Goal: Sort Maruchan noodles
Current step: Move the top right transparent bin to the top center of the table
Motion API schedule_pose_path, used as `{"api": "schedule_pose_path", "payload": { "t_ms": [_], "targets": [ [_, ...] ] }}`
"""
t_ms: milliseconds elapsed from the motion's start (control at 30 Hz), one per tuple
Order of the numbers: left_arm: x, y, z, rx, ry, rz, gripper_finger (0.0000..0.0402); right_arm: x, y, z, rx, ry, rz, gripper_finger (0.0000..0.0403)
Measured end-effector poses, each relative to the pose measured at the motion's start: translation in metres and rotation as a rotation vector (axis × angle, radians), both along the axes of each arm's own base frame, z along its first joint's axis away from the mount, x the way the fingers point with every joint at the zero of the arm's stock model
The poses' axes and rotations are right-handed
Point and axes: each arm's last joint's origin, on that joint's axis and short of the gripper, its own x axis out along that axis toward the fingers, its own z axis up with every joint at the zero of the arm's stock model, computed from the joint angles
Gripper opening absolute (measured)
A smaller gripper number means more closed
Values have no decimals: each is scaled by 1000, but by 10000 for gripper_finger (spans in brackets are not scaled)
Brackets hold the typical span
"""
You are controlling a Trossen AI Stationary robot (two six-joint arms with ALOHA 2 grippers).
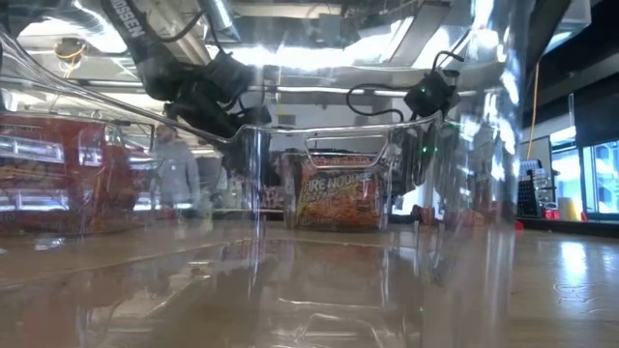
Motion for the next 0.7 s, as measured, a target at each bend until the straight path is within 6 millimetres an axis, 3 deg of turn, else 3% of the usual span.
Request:
{"api": "schedule_pose_path", "payload": {
  "t_ms": [233,433,700],
  "targets": [
    [5,-23,-8,-89,69,-64,154,-3,21,15,78,32,119,1],
    [12,-44,-13,-97,83,-143,154,5,41,9,119,37,252,1],
    [18,-33,-28,1,70,-24,154,9,29,-2,27,21,124,1]
  ]
}}
